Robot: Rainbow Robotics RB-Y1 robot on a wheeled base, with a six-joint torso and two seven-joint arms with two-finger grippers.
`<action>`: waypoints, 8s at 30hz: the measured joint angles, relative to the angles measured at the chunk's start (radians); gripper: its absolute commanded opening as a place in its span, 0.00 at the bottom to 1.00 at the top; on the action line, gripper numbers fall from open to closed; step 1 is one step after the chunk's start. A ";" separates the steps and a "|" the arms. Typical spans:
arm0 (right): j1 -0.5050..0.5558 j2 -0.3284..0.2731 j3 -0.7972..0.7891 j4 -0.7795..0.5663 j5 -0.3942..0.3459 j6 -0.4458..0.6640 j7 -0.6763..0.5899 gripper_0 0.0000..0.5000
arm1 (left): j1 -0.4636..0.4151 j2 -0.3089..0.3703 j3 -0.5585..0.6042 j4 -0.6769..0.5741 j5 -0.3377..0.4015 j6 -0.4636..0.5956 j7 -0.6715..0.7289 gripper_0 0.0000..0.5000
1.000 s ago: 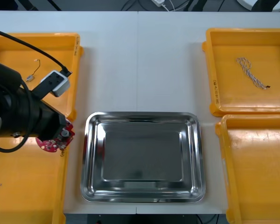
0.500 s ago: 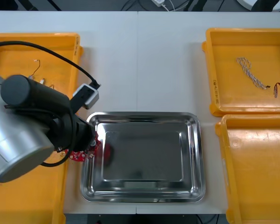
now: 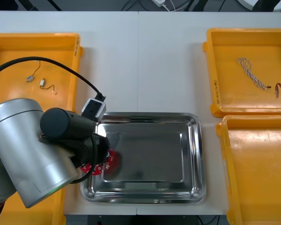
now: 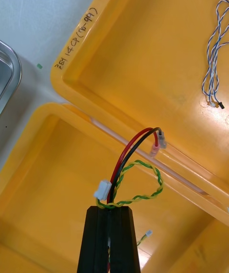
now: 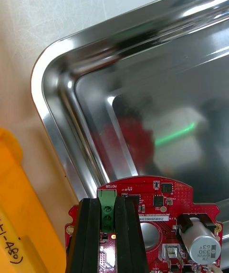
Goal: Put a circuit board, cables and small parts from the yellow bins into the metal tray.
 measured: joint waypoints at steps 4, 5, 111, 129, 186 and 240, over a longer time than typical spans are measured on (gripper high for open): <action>0.000 0.000 0.001 0.000 0.000 0.000 0.000 0.00 | 0.000 -0.001 -0.046 0.006 -0.041 -0.006 0.000 0.00; 0.000 0.000 0.002 0.000 0.000 0.000 0.000 0.00 | 0.000 -0.001 -0.055 0.010 -0.049 -0.013 0.000 0.00; -0.154 0.078 0.331 -0.052 0.011 0.000 -0.045 0.00 | 0.002 0.002 -0.025 0.126 0.099 -0.154 0.070 0.85; -0.226 0.299 0.580 -0.131 0.135 0.001 -0.045 0.00 | -0.137 0.117 0.152 0.114 0.384 -0.067 0.070 0.84; -0.168 0.454 1.129 -0.010 0.561 0.001 0.042 0.00 | -0.367 0.227 0.482 0.868 0.504 -0.100 -0.857 0.85; -0.114 0.503 1.150 0.033 0.708 -0.020 0.042 1.00 | -0.367 0.228 0.493 1.235 0.405 -0.534 -1.270 0.94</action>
